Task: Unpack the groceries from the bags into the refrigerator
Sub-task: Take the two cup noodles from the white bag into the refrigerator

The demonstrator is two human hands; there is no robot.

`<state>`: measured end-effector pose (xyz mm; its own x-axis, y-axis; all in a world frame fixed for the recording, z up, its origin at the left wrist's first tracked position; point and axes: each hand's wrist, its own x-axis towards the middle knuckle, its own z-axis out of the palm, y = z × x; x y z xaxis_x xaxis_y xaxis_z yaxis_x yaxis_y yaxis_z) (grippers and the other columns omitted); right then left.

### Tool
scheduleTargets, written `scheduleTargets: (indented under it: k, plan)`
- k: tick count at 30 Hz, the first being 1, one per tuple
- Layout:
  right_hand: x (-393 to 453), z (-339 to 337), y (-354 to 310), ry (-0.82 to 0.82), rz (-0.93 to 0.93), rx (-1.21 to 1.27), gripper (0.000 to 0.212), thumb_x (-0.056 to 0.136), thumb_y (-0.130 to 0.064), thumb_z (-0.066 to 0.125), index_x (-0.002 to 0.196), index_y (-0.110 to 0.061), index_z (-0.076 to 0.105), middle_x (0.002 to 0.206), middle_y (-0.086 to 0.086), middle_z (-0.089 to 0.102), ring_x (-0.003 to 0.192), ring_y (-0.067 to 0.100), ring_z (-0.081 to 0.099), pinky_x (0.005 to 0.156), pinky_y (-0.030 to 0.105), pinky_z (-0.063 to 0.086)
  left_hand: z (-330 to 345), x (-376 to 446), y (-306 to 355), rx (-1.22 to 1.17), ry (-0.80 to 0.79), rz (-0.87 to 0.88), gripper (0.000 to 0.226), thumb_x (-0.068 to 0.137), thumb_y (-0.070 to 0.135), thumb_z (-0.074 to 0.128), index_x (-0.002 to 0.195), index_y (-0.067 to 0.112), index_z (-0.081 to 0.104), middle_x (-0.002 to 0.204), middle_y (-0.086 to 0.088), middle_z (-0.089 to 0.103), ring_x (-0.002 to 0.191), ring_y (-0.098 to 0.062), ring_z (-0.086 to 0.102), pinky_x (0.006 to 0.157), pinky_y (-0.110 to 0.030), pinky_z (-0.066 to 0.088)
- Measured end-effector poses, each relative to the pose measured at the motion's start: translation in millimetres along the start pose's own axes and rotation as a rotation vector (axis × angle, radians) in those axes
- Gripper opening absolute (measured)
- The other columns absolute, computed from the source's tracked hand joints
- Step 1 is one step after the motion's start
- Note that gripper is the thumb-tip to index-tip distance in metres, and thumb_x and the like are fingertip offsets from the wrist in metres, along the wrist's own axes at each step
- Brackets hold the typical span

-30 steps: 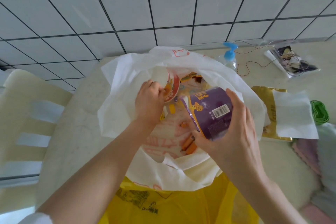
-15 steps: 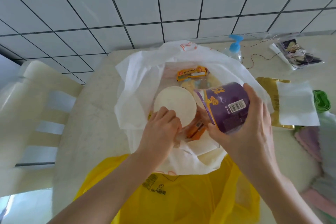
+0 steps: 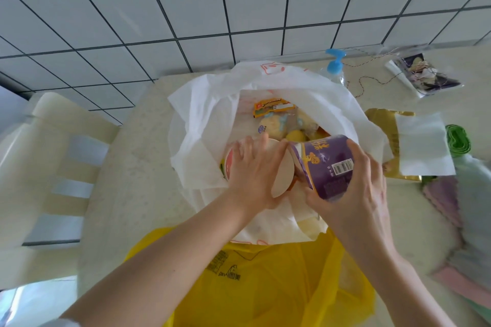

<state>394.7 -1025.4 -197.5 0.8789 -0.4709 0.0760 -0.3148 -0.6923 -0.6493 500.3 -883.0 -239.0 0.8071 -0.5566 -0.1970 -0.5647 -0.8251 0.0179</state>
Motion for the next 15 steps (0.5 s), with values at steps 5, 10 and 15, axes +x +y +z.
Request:
scheduleTargets:
  k: [5,10,15]
  plan:
    - [0,-2,1,-0.017,0.011,0.020,0.102,0.058,-0.035,0.086,0.143,-0.021,0.031,0.133,0.006,0.044,0.118,0.026,0.043,0.096,0.042,0.043,-11,-6,-9,-0.145,0.070,-0.098,0.126,0.047,0.081,0.067,0.149,0.030,0.013,0.142,-0.012,0.024,0.119,-0.036,0.036,0.101,-0.046,0.037]
    - [-1,-4,-5,-0.015,-0.015,0.073,0.100,0.057,-0.032,0.085,0.142,-0.021,0.033,0.131,0.006,0.045,0.118,0.025,0.043,0.097,0.046,0.043,-40,-38,-23,-0.490,0.148,-0.232,0.124,0.047,0.076,0.069,0.149,0.041,0.007,0.144,-0.003,0.020,0.128,-0.029,0.026,0.095,-0.041,0.042]
    - [-7,-13,-21,0.018,-0.066,0.134,0.097,0.058,-0.034,0.087,0.139,-0.021,0.036,0.123,-0.002,0.046,0.115,0.019,0.044,0.094,0.036,0.042,-64,-99,-35,-1.009,0.337,-0.308,0.109,0.049,0.056,0.078,0.144,0.048,0.025,0.130,0.018,0.032,0.129,-0.004,0.034,0.107,-0.034,0.038]
